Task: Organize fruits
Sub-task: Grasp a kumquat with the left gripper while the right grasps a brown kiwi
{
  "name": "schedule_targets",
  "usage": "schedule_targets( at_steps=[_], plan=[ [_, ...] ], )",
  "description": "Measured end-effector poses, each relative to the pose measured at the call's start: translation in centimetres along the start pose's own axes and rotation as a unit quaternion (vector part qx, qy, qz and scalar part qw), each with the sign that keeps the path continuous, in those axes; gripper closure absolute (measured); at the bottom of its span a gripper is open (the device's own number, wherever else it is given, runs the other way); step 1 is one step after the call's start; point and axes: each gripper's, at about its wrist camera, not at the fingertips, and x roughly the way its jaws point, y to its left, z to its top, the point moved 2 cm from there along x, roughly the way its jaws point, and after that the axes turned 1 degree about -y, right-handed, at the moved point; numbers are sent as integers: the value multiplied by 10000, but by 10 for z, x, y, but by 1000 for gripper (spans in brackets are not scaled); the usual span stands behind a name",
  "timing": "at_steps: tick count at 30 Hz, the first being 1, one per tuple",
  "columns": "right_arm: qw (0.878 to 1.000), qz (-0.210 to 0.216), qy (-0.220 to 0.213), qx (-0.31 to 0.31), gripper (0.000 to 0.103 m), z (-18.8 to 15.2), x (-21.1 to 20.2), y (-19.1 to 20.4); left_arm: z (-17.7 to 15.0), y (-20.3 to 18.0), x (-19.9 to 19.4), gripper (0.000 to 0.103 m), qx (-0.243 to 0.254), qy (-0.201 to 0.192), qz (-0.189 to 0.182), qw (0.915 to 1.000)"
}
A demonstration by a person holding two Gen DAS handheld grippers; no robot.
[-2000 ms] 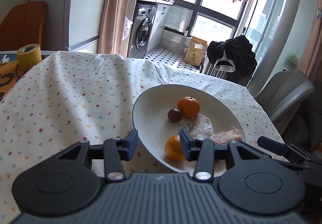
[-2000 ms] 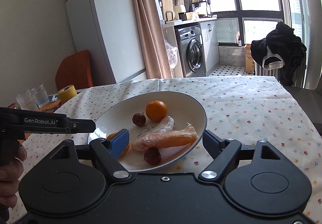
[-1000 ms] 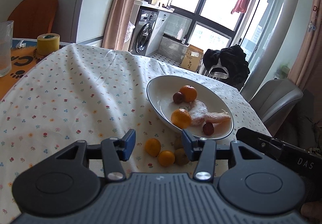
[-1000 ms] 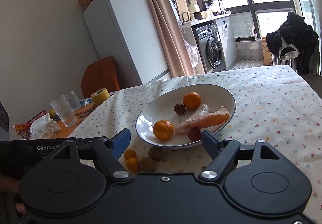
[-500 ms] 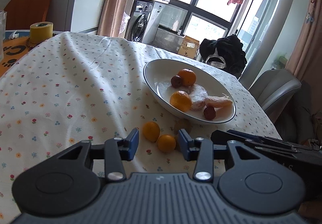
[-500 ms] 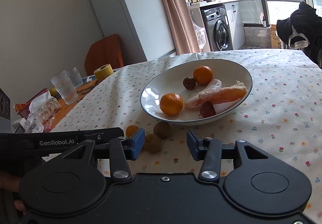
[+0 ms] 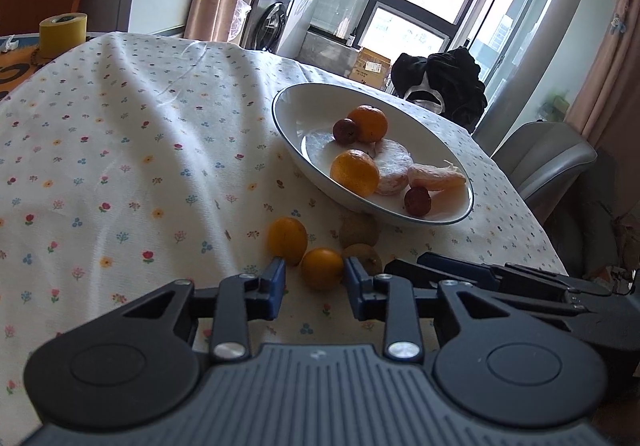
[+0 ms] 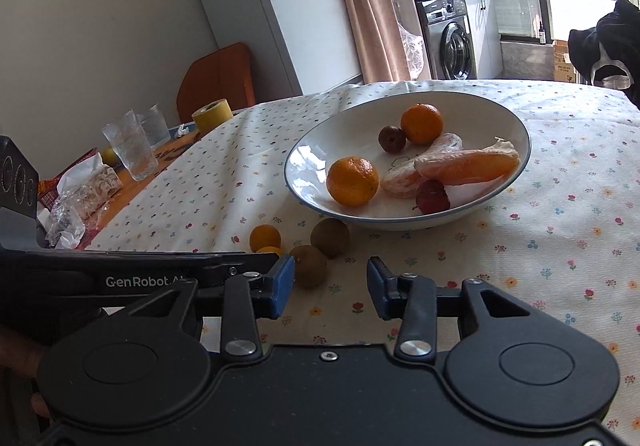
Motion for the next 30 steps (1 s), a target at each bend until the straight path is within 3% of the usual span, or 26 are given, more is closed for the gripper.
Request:
schedule_targets(
  at_steps=[4,6,16,24,25,28,30],
  plan=[
    [10000,17,30,26,61,1,-1,-4,0,-3,2,72,7,-58,-43,10000],
    [10000,44,45,10,61,1,0,-4,1,-5,2,82,27,-89,-55,9999],
    [9996,145,188,-132,61,4,20,12,1,14,-16,82,-155,-228,105,9996],
    [9992,-48,230,-328,56,3,31,26,3,30,-30,82,-259,-321,175,9990],
    [9991,-62,229,-341,57,3,31,27,3,31,-31,82,-272,-337,183,9989],
    [9989,-138,261,-362,80,4,32,26,4,33,-34,82,-307,-382,191,9986],
    [9989,-129,273,-354,80,5,29,26,4,33,-35,82,-313,-399,190,9985]
  ],
)
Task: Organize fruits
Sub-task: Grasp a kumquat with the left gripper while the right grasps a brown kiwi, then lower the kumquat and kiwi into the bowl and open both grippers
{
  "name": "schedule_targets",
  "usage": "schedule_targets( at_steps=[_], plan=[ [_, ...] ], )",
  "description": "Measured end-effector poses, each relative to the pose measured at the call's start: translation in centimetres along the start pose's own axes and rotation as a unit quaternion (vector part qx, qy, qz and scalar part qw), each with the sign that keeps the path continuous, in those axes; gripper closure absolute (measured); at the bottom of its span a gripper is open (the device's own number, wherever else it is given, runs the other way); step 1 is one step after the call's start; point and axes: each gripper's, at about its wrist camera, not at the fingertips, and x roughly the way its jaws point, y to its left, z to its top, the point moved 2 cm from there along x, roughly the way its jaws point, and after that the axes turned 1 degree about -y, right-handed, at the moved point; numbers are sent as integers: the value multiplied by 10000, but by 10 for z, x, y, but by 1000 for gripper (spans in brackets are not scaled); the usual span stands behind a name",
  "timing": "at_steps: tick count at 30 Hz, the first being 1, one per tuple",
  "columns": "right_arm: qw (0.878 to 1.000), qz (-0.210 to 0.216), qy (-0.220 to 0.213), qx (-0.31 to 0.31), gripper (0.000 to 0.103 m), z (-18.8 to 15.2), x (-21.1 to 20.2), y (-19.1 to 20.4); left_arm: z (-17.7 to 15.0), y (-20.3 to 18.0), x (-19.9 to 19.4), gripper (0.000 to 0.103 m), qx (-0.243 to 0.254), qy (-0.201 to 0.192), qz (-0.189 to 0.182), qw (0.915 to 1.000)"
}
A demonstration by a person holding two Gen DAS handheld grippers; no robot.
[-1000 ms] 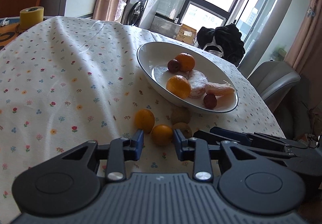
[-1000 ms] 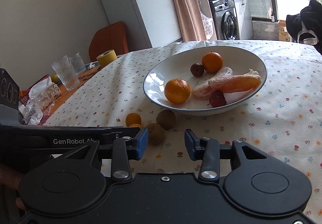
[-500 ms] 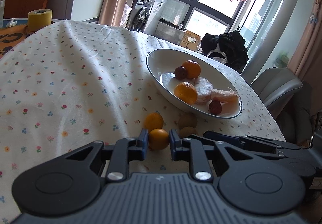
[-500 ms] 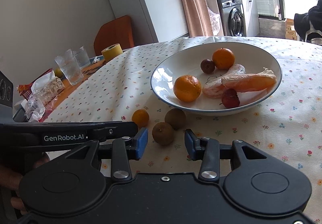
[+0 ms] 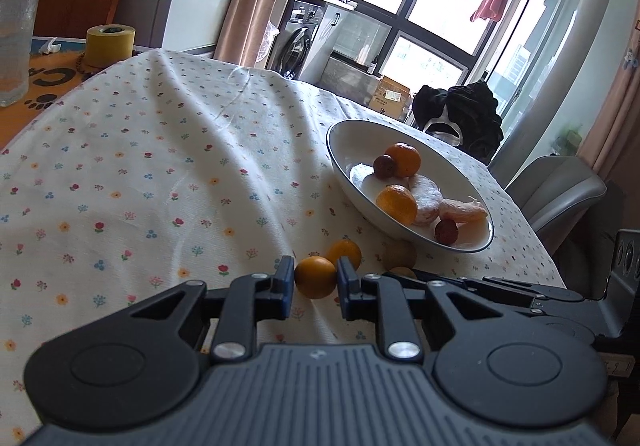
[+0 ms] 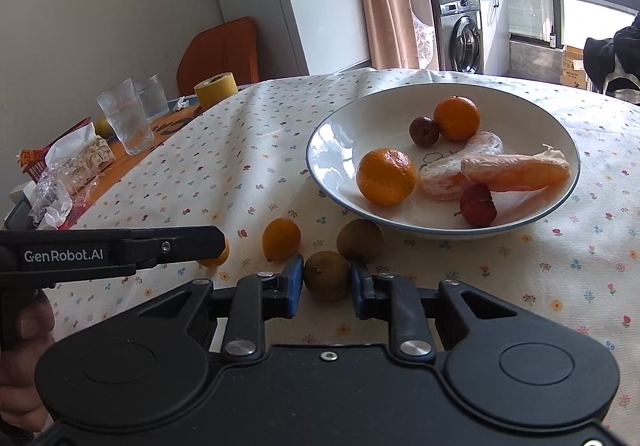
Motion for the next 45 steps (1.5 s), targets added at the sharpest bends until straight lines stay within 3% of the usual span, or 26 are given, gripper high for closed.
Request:
schedule_targets(
  at_steps=[20,45],
  plan=[
    [9984,-58,-570,34,80,14,-39,-19,13,-32,-4,82,260,-166,-138,9994],
    [9944,-339,-944,321,80,31,-41,-67,42,-59,34,82,603,-194,-91,9980]
  ],
)
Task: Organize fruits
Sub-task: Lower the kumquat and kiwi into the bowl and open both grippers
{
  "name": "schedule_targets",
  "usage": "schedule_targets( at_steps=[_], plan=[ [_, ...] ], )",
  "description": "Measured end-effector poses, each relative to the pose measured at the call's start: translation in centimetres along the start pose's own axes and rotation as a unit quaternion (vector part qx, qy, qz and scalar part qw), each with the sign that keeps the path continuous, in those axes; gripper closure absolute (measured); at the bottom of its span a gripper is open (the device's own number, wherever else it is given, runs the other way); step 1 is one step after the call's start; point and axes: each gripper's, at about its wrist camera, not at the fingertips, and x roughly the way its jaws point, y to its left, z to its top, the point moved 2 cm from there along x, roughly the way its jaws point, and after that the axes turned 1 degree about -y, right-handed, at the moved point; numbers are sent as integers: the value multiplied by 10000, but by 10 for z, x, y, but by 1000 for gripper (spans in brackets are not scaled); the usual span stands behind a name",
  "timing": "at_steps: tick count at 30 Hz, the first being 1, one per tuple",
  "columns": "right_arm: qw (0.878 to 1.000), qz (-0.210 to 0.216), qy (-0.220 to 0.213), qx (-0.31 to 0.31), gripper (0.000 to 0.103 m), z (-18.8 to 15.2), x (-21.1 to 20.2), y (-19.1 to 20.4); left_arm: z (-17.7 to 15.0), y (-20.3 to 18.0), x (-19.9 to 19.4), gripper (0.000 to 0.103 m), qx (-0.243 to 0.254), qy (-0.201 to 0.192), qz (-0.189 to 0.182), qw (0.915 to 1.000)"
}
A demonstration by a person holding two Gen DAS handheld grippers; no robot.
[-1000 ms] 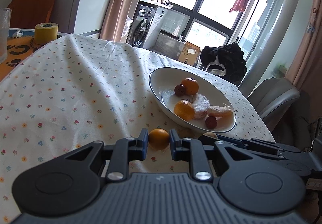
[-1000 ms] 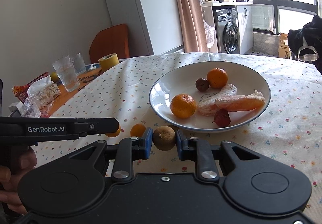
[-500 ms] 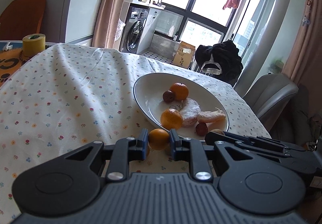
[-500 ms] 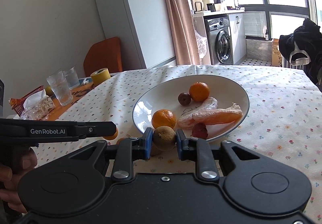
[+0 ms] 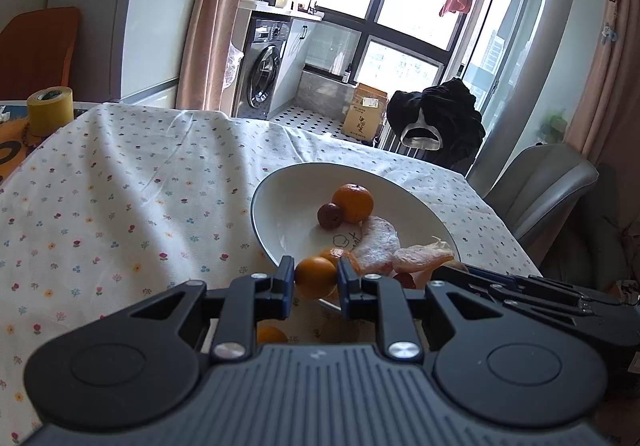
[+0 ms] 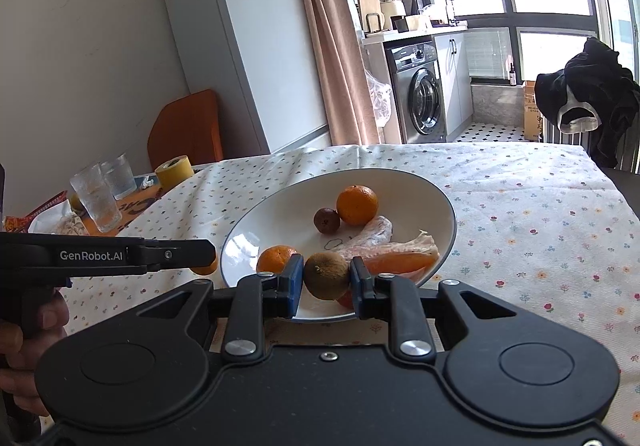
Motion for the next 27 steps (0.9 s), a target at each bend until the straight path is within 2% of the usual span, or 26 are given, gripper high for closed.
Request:
schedule_targets(
  at_steps=[6,10,12,13,14,20,25,27],
  plan=[
    [10000,33,47,76,80,2,9,-3,9,-1,12,82,-11,-12,62,10000],
    [9997,198,107,67,78,3,15,2,14,-3,20,82,32,-15,31,10000],
    [9996,256,98,56,64,3,16,5,16,-5,23,82,40,-22,17,10000],
    [9997,245,55,48,54,3,15,5,17,-5,24,82,42,-21,17,10000],
    [9997,234,19,51,52,3,14,5,18,-5,25,82,47,-16,21,10000],
    [9997,163,72,168,52,1,14,-4,19,-10,32,78,227,26,130,9997],
    [9997,151,111,183,52,-3,13,-5,14,-5,30,74,163,116,181,9996],
    [9996,157,117,181,52,-4,12,-4,13,-2,25,69,138,107,234,9996]
  ],
)
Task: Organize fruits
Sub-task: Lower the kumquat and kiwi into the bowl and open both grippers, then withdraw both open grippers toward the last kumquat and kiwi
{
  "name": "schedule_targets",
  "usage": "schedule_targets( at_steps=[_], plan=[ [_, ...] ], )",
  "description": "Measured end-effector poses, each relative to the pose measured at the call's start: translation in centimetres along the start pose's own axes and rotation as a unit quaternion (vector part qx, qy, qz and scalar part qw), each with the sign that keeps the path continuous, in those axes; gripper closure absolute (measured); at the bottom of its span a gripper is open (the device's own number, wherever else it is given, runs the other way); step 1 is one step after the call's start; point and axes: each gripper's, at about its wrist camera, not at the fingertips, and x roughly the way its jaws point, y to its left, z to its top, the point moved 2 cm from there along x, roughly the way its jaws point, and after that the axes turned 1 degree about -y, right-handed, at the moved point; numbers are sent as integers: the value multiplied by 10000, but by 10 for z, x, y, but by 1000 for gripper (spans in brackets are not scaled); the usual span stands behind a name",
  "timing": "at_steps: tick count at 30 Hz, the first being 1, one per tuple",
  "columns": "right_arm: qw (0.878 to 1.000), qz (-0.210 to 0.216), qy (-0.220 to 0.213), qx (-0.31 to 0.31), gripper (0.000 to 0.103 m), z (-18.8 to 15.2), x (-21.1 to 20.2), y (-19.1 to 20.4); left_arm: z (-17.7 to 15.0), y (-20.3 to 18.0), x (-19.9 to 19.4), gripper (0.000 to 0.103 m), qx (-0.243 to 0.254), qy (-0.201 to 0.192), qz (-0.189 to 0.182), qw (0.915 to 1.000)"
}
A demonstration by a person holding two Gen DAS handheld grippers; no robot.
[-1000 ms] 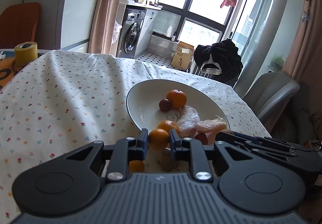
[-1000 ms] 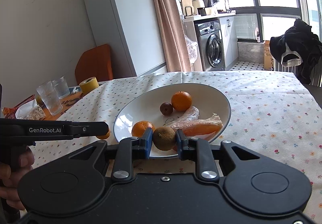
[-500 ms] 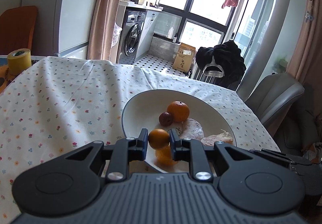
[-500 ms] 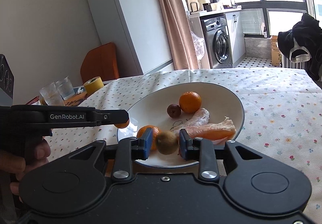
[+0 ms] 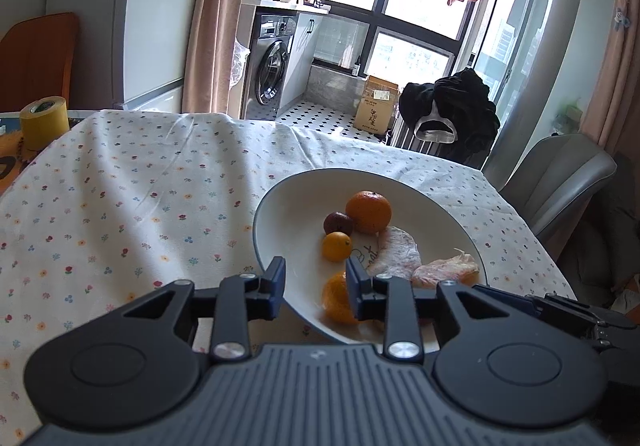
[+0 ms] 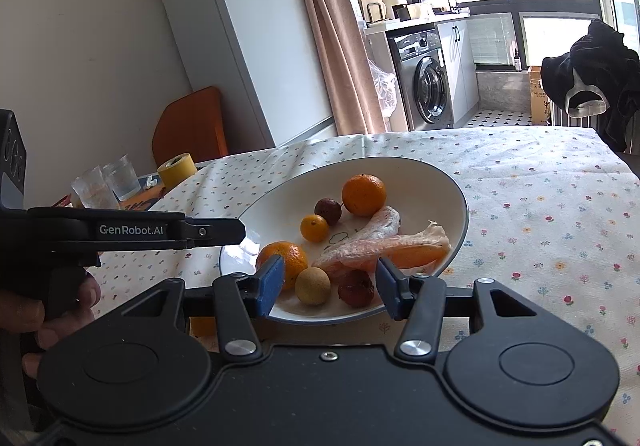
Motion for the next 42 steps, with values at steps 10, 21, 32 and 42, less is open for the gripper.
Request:
schedule_targets(
  at_steps=[10,21,32,42],
  plan=[
    [10000,41,23,-49,50,-5,-7,11,-7,22,-27,67,-175,-94,236,9995],
    [9999,-74,-9,-142,33,-10,-21,22,-24,27,-43,67,-263,-12,269,9993],
    [9992,-317,-118,-195,0,-16,-36,28,-38,27,-57,14,-187,-114,445,9988],
    [9979,-644,-2,41,0,-29,-36,16,-52,26,-49,12,-59,17,473,9989]
  ],
)
